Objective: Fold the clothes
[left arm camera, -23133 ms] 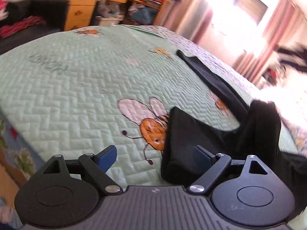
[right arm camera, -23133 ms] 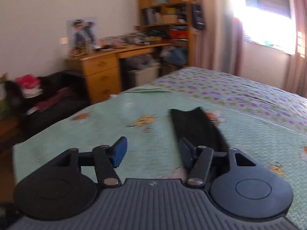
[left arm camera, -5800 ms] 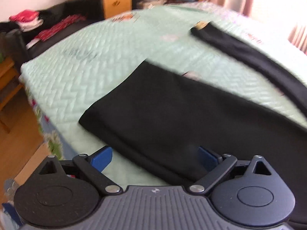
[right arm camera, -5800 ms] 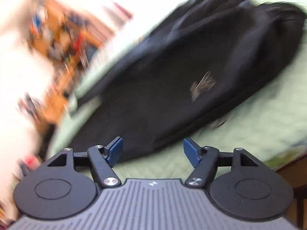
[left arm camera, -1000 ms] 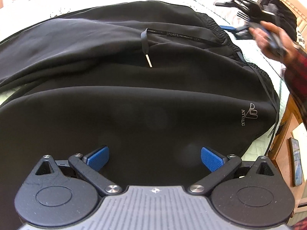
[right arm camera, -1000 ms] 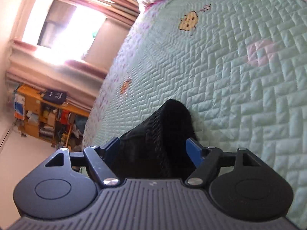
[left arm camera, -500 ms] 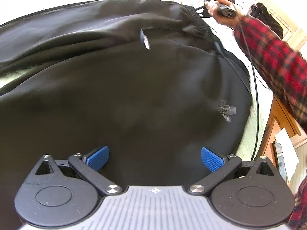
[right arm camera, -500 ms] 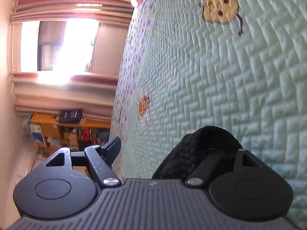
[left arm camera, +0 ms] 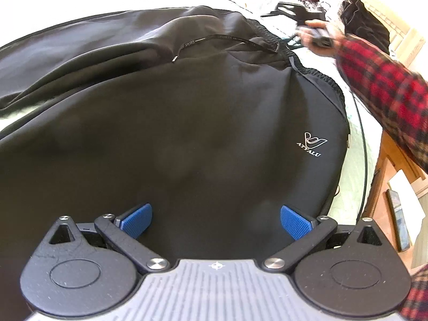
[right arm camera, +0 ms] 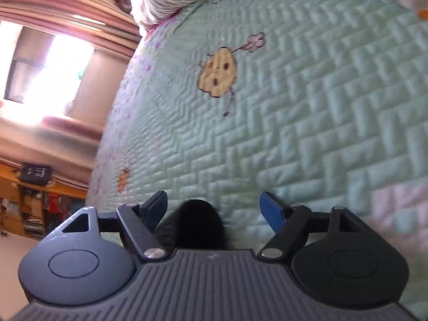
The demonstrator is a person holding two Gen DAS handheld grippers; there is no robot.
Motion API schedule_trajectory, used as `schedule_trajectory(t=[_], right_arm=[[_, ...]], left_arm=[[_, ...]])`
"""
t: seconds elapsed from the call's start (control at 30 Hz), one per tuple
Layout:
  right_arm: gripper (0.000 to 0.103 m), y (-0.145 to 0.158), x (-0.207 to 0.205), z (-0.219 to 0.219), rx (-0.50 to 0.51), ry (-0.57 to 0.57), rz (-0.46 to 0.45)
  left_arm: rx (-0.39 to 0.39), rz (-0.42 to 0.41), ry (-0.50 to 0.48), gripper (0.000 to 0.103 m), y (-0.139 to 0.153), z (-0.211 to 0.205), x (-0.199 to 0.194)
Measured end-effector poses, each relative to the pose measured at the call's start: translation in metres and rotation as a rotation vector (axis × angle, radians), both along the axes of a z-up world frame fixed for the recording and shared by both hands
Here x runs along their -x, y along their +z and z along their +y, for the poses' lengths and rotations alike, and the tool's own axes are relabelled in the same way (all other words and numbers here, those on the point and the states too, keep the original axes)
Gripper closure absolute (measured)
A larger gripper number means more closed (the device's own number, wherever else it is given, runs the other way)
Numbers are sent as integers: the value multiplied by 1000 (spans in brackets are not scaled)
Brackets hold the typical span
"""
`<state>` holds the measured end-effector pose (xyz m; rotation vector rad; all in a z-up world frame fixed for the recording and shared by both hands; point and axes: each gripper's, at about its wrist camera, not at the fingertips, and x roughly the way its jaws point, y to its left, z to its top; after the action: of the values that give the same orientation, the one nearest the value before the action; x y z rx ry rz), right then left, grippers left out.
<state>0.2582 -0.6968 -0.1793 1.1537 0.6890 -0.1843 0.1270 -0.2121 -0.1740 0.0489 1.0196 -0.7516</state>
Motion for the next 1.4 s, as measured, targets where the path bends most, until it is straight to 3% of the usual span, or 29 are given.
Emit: schedule_trajectory(t=[0.03, 0.2, 0.27, 0.37, 0.4, 0.43, 0.5, 0.63, 0.73, 0.83, 0.9, 0.93, 0.97, 1.0, 1.03, 1.13, 1.3, 1.4], right_arm=[[26, 7, 13, 1, 5, 8, -33], [20, 52, 122, 64, 16, 258, -289], [20, 70, 171, 107, 164, 347, -278], [17, 83, 252, 149, 482, 250, -177], [14, 82, 274, 151, 532, 192, -151], [7, 74, 292, 148, 502, 142, -132], [6, 52, 317, 139, 388, 95, -105], [5, 1, 304, 141, 170, 90, -80], [0, -8, 277, 163, 178, 96, -150], [0, -5, 250, 178, 231, 59, -128], [24, 1, 242, 188, 321, 44, -98], [55, 2, 243, 188, 344, 32, -70], [76, 1, 249, 183, 327, 33, -65], [81, 0, 255, 178, 307, 35, -61], [82, -1, 261, 173, 288, 36, -57], [85, 11, 275, 179, 368, 24, -36], [83, -3, 275, 172, 310, -24, 12], [75, -8, 283, 163, 204, -52, -8]], left_arm=[[-4, -4, 8, 1, 0, 0, 2], [6, 17, 76, 1, 4, 4, 5], [8, 29, 123, 1, 9, 9, 6], [-27, 15, 211, 1, 15, 19, 5], [-48, 8, 242, 1, 17, 23, 5], [-67, 6, 275, 1, 17, 27, 5], [-86, 11, 336, 1, 19, 37, 4], [-142, 24, 444, 1, 24, 53, 4], [-179, 25, 490, 1, 24, 65, 8], [-196, 42, 535, 1, 19, 78, 10], [-205, 55, 547, 1, 13, 81, 8], [-215, 47, 540, 1, 12, 80, 9], [-226, 39, 531, 1, 11, 78, 10], [-242, 29, 519, 1, 11, 74, 11], [-254, 23, 508, 1, 11, 72, 12], [-275, 2, 467, 1, 11, 71, 18], [-297, -24, 438, 1, 8, 70, 22], [-294, -28, 433, 1, 7, 71, 23]])
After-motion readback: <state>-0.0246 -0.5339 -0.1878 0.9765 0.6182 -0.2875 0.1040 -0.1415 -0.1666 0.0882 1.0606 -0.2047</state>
